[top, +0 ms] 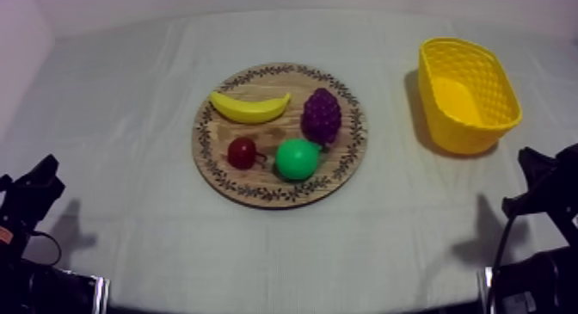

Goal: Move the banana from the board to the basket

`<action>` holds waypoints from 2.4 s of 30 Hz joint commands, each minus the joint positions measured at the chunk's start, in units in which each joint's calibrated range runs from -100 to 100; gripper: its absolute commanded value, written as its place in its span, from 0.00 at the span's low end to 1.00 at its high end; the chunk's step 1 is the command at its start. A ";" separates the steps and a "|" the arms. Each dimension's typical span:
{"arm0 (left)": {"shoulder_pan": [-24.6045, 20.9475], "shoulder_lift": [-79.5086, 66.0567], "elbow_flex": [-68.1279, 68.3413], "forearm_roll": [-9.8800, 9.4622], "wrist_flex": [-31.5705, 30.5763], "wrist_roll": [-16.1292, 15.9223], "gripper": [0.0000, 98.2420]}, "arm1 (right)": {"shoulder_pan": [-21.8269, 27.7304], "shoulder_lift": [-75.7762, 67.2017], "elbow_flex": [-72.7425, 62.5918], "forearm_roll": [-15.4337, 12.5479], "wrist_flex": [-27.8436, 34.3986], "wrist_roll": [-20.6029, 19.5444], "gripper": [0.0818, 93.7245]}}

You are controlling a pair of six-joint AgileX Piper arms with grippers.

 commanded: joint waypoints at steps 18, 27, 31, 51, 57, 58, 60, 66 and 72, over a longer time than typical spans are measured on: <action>-0.01 -0.03 0.03 -0.01 -0.02 -0.01 0.00 | 0.02 -0.03 0.03 0.00 -0.01 0.00 0.00; -0.01 -0.03 0.03 -0.01 -0.02 -0.01 0.00 | 0.02 -0.03 0.03 0.00 -0.01 0.00 0.00; -0.01 -0.03 0.03 -0.01 -0.02 -0.01 0.00 | -0.11 -0.03 0.03 -0.04 -0.01 0.98 0.00; -0.01 -0.03 0.03 -0.01 -0.02 -0.01 0.00 | -1.14 20.56 -24.16 -4.56 1.75 4.26 0.01; -0.01 -0.03 0.03 -0.01 -0.02 -0.01 0.00 | 0.31 34.76 -43.37 -9.26 8.92 7.69 0.01; -0.01 -0.03 0.03 -0.01 -0.02 -0.01 0.00 | 0.50 37.21 -46.52 -10.08 10.50 8.36 0.01; -0.01 -0.03 0.03 -0.01 -0.02 -0.01 0.00 | 0.73 42.03 -52.69 -11.63 13.89 9.62 0.01; -0.01 -0.03 0.03 -0.01 -0.02 -0.01 0.00 | 1.64 54.98 -70.00 -16.24 25.17 14.21 0.01; -0.01 -0.03 0.03 -0.01 -0.02 -0.01 0.00 | 0.33 65.30 -83.51 -18.61 34.70 16.66 0.01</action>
